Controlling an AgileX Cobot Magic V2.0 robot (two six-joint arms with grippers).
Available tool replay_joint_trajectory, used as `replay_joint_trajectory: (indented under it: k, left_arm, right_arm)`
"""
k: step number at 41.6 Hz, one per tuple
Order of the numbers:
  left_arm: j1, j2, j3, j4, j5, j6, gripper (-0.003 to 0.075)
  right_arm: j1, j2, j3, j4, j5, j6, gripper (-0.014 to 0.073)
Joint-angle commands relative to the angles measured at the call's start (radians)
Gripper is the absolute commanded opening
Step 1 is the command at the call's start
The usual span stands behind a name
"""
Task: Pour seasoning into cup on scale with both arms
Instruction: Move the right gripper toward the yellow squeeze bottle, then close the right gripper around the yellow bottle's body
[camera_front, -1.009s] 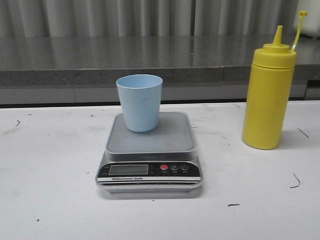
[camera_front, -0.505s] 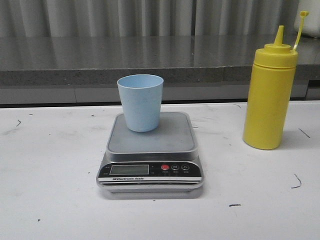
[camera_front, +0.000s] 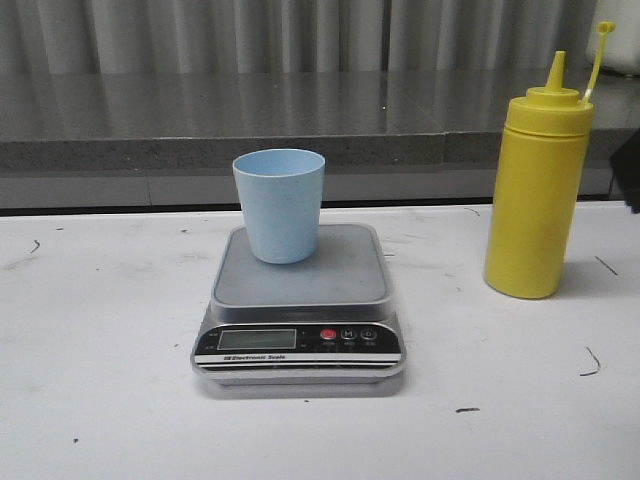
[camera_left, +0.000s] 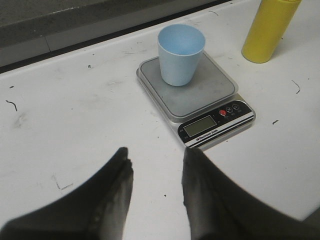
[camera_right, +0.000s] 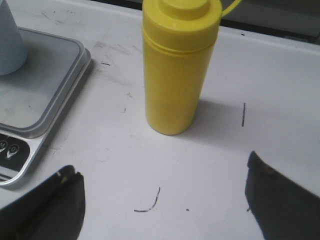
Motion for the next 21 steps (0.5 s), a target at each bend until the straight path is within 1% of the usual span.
replay_joint_trajectory:
  k: [1,6,11,21]
  left_arm:
    - [0.001,0.0,-0.027,0.0,-0.074,-0.011,0.0241]
    - [0.001,0.0,-0.027,0.0,-0.074,-0.011,0.0241]
    - [0.001,0.0,-0.027,0.0,-0.074,-0.011,0.0241]
    - [0.001,0.0,-0.027,0.0,-0.074,-0.011,0.0241]
  right_arm:
    - [-0.001,0.068,0.017,0.006,-0.24,-0.004,0.0661]
    - [-0.001,0.191,0.076,0.006,-0.472,-0.004,0.0661]
    - [-0.001,0.338,0.094,0.006,-0.691,-0.004,0.0661]
    - [-0.003,0.592,0.09,0.036,-1.041,-0.004,0.0661]
